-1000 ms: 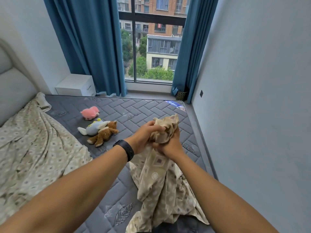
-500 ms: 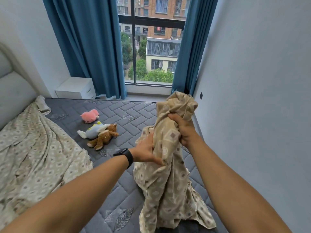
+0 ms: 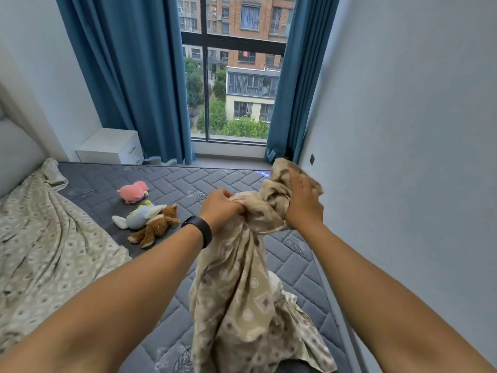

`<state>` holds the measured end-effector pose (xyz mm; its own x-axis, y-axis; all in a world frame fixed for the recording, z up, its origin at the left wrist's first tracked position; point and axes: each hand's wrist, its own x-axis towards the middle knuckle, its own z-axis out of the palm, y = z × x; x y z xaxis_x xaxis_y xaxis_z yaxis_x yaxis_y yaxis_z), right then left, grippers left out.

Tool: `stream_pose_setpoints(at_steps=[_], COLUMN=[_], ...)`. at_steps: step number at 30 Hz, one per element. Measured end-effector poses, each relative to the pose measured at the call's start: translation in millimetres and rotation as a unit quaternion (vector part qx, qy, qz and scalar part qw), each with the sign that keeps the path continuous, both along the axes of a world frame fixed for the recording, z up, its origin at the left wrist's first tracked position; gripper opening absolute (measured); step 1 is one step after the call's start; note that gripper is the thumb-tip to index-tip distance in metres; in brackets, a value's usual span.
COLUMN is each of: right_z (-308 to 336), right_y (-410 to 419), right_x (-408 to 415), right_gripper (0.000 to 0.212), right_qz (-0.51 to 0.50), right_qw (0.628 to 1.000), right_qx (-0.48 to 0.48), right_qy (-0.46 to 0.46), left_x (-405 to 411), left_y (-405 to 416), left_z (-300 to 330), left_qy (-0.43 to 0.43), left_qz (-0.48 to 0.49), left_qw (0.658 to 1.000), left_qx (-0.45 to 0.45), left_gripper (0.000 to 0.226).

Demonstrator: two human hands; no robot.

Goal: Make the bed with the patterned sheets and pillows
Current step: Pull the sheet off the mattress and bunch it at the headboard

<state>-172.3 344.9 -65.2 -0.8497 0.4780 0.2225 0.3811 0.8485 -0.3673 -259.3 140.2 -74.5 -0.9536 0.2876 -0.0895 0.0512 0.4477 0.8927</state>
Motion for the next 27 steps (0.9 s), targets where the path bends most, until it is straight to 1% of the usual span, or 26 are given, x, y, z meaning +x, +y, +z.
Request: stream_pose_setpoints(at_steps=[1,3,4,6,7,8,10,12,14,15,16,18,19,20,21,23,24,25,27], right_z=[-7,-19,-22,-23,-20,-17,-12,-15,-24,-30,-35,-45,-46,-48,-47,-43,-39,-38,-42], right_y=[-7,-22,-30,-46,-53,-59,-69,-75,-82,-83,-83,-82,-82,-81,-80,-74,-70,-63,-48], right_x=[1,-4,-3,1,5,8,10,7,5,4,3,3,3,1,-1,-3,-2,0,6], right_gripper=[0.093,0.109,0.115,0.129,0.137,0.144,0.151,0.157,0.164,0.163,0.156,0.119,0.110,0.106,0.104,0.101,0.098,0.094,0.088], right_qz=[-0.008,-0.008,0.003,0.043,0.066,0.088,0.114,0.116,0.105,0.091,0.082,0.076,0.070,0.065,0.058,0.037,0.027,0.013,-0.022], right_qw=[0.998,0.981,0.965,0.923,0.908,0.908,0.928,0.942,0.947,0.944,0.932,0.910,0.909,0.912,0.916,0.928,0.934,0.937,0.926], right_qx=[-0.058,-0.191,-0.256,-0.381,-0.413,-0.407,-0.348,-0.308,-0.302,-0.318,-0.348,-0.388,-0.383,-0.376,-0.368,-0.342,-0.330,-0.326,-0.352], right_qy=[-0.025,-0.046,-0.049,-0.034,-0.031,-0.037,-0.066,-0.069,-0.020,0.019,0.062,0.128,0.145,0.150,0.153,0.143,0.135,0.127,0.134], left_x=[-1,-2,-4,-5,-5,-5,-1,9,21,25,27,29,29,29,27,19,13,6,-2], left_y=[2,1,0,-7,-10,-14,-18,-17,-13,-12,-11,-13,-15,-17,-18,-23,-27,-34,-51], left_z=[6,15,16,19,20,20,22,27,33,36,38,40,42,43,42,41,41,40,36], left_qy=[-0.013,-0.025,-0.027,-0.031,-0.033,-0.035,-0.044,-0.070,-0.086,-0.083,-0.079,-0.097,-0.111,-0.106,-0.079,0.033,0.077,0.087,0.036], left_qz=[0.024,0.061,0.072,0.081,0.085,0.085,0.071,0.036,-0.012,-0.038,-0.064,-0.118,-0.143,-0.158,-0.165,-0.143,-0.127,-0.111,-0.100], left_qw=[0.999,0.996,0.995,0.994,0.994,0.994,0.995,0.993,0.991,0.990,0.989,0.976,0.967,0.965,0.969,0.984,0.986,0.987,0.993], left_qx=[0.025,0.057,0.064,0.065,0.062,0.060,0.063,0.090,0.106,0.109,0.111,0.154,0.178,0.181,0.167,0.099,0.079,0.072,0.048], left_gripper=[0.024,0.022,0.023,0.023,0.023,0.021,0.014,0.024,0.034,0.034,0.033,0.033,0.033,0.030,0.026,0.013,0.010,0.016,0.034])
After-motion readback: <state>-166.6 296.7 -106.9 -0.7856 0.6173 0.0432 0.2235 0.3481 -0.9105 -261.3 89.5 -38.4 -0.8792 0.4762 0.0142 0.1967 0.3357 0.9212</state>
